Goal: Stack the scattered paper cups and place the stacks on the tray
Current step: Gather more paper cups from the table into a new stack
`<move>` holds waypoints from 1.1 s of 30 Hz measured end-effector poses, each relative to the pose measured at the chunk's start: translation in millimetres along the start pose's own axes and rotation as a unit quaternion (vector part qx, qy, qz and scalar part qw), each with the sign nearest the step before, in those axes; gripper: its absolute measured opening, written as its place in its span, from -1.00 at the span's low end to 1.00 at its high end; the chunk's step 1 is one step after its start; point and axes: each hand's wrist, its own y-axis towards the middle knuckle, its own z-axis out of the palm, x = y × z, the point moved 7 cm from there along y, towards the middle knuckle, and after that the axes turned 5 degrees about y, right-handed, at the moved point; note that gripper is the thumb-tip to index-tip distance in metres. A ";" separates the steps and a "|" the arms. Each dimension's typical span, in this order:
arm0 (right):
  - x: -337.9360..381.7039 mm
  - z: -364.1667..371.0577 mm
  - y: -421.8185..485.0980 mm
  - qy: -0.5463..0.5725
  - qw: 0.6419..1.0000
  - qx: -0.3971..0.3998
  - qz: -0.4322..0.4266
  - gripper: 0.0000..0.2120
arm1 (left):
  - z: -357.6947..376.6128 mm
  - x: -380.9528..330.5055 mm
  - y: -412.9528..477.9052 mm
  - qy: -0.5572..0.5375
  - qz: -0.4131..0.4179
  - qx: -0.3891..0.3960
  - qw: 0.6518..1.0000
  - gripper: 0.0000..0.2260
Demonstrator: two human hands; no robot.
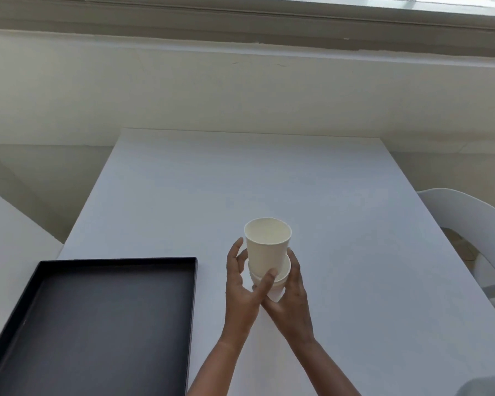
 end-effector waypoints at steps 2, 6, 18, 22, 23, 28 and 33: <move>1.8 2.9 -4.8 0.001 1.000 0.002 -0.011 -0.14 | -1.4 4.4 -13.1 0.037 0.002 0.000 0.999 -0.29; 0.5 7.9 -18.2 -0.019 0.999 0.012 -0.030 -0.10 | -12.2 14.9 -33.5 0.080 0.003 -0.026 0.996 -0.35; 9.1 -0.8 -40.0 -0.043 0.997 0.028 -0.065 -0.09 | -23.6 21.7 -59.8 0.143 0.057 -0.024 0.988 -0.37; 10.5 -1.2 -48.7 -0.042 0.996 0.042 -0.068 -0.10 | -26.2 5.3 -64.3 0.118 0.073 -0.036 0.990 -0.26; 11.5 -1.2 -50.9 -0.040 0.996 0.046 -0.071 -0.11 | -27.4 1.7 -65.2 0.114 0.079 -0.039 0.990 -0.23; 15.2 -2.7 -60.2 -0.030 0.994 0.054 -0.089 -0.20 | -33.6 -12.3 -71.2 0.125 0.124 -0.054 0.983 -0.29; 23.5 -7.9 -65.6 -0.023 0.993 0.052 -0.099 -0.19 | -27.4 -6.0 -77.1 0.126 0.087 -0.028 0.988 -0.42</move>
